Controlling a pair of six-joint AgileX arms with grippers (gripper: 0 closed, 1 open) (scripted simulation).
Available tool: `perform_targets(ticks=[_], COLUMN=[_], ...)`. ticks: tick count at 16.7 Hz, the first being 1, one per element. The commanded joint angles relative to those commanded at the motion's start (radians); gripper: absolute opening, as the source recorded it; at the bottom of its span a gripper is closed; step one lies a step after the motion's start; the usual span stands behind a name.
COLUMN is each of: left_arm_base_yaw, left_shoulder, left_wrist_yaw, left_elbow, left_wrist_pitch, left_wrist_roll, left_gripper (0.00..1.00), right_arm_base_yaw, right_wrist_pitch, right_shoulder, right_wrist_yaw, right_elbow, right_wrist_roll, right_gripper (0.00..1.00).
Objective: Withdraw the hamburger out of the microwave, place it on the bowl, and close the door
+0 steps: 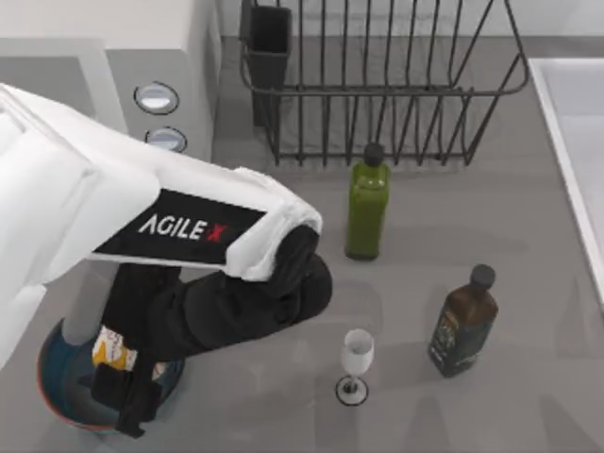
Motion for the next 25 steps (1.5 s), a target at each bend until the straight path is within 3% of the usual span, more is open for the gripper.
perform_targets(ticks=[5,10,23,25], left_arm_base_yaw=[0.041,0.045,0.045,0.045], left_shoulder=[0.01,0.015,0.015,0.015], left_wrist_yaw=[-0.027,-0.027,-0.027,-0.027], left_elbow=[-0.077,-0.085,-0.085,-0.085], left_wrist_pitch=[0.116,0.127,0.127,0.127], left_wrist_roll=[0.045,0.049,0.049,0.049], left_gripper=[0.0,0.0,0.98,1.0], right_arm_base_yaw=[0.0,0.0,0.0,0.0], right_wrist_pitch=[0.0,0.0,0.0,0.0], right_shoulder=[0.0,0.0,0.0,0.0], right_wrist_yaw=[0.0,0.0,0.0,0.0], right_elbow=[0.0,0.0,0.0,0.0], right_wrist_roll=[0.0,0.0,0.0,0.0], right_gripper=[1.0,1.0,1.0,1.0])
